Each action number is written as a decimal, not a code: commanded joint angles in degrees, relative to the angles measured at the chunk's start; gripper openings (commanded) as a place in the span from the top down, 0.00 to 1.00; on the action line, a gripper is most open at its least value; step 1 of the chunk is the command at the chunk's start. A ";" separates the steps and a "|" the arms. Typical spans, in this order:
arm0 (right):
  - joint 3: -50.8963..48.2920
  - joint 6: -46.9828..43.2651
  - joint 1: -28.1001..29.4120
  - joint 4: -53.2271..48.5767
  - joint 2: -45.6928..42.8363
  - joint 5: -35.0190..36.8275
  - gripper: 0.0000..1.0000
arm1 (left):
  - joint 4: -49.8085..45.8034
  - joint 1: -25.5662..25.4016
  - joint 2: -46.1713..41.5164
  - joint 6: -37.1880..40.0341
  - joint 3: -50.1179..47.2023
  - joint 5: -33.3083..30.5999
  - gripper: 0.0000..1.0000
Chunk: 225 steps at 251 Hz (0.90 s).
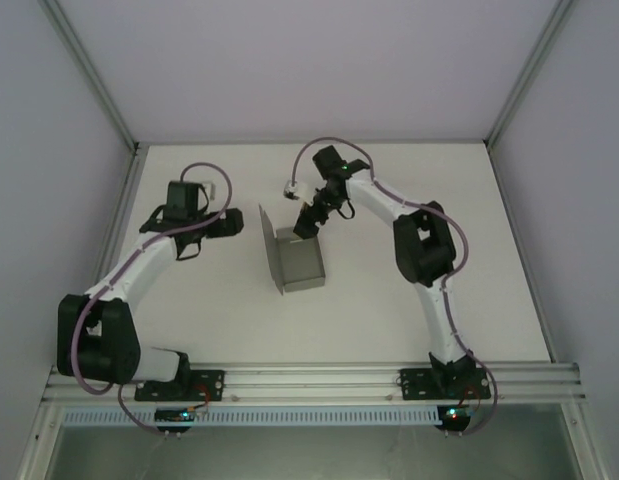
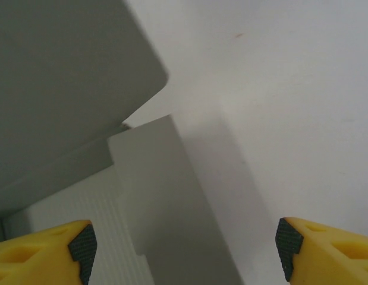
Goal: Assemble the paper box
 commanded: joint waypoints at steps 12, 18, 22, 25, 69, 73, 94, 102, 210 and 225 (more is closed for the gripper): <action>7.87 -8.78 0.47 -11.70 5.46 -1.16 0.18 | 1.64 0.63 -0.71 -3.89 -0.54 2.98 0.00; 9.16 -8.95 0.49 -12.67 6.45 -1.59 0.18 | 1.70 0.60 -0.42 -3.90 -0.35 3.45 0.00; 10.01 -9.05 0.58 -13.30 6.99 -2.15 0.18 | 1.78 0.64 -0.15 -3.95 -0.21 3.65 0.00; 10.50 -9.13 0.61 -13.60 7.43 -2.35 0.18 | 1.80 0.64 0.05 -3.96 -0.09 3.91 0.01; 11.32 -9.22 1.29 -11.75 9.55 0.44 0.29 | 1.56 0.64 1.12 -3.77 0.70 5.91 0.00; 10.95 -9.19 1.33 -11.31 9.55 0.68 0.29 | 1.58 0.63 1.11 -3.67 0.64 5.94 0.00; 9.54 -8.21 1.66 -9.10 9.64 1.82 0.32 | 1.39 0.64 0.64 -3.33 0.51 5.87 0.00; 8.88 -7.54 1.64 -8.11 9.57 2.40 0.35 | 1.46 0.64 0.42 -3.23 0.37 5.78 0.00; -25.53 28.06 0.94 29.11 -10.87 24.00 0.79 | 1.55 0.64 -2.86 -4.42 0.16 0.08 0.00; -30.37 32.56 1.16 30.57 -14.62 30.29 0.80 | 2.20 0.65 -2.96 -4.48 0.15 0.24 0.01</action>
